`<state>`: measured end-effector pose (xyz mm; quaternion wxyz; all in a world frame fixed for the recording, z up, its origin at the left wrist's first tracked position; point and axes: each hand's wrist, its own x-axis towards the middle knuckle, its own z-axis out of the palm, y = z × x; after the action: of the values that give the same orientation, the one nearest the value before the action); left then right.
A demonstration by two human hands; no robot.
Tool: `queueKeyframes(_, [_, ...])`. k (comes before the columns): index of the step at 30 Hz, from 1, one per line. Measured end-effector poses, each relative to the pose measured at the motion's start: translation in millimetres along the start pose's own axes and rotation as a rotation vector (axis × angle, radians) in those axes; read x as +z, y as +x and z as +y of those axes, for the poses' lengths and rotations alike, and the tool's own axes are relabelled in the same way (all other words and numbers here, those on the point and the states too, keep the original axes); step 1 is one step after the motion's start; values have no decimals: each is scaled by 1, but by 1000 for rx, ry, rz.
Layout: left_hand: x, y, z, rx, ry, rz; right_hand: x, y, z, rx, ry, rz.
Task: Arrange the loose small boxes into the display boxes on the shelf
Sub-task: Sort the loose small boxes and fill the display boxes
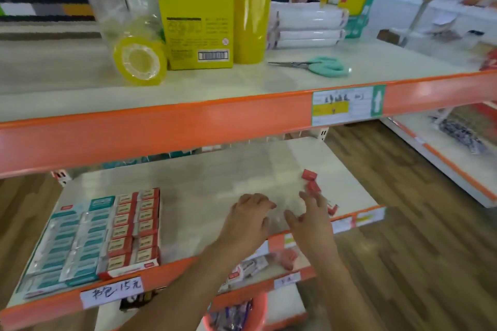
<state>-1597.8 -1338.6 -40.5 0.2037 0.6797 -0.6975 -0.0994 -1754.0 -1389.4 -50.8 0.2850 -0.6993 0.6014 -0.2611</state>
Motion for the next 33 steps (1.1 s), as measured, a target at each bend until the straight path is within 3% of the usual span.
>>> queueKeyframes(6, [42,52,38,158,146,-121,-29,19,32,82,55,20])
queueKeyframes(13, [66,89,60,178,193,-207,-30,30,42,156,145,27])
queueKeyframes(17, [63,95,68,162,287,-125,-36,34,44,158,207,-14])
queueKeyframes(20, [59,88,62,54,360,-76,-37,34,44,141,230,-60])
queueKeyframes(24, [51,73,41,-66,157,-36,-35,33,39,100,197,-70])
queueKeyframes(29, [31,44,27,-248,-279,205,-24,33,27,26,34,-107])
queueKeyframes(33, [19,23,10,-368,-398,241,-13,36,18,-10,56,-178])
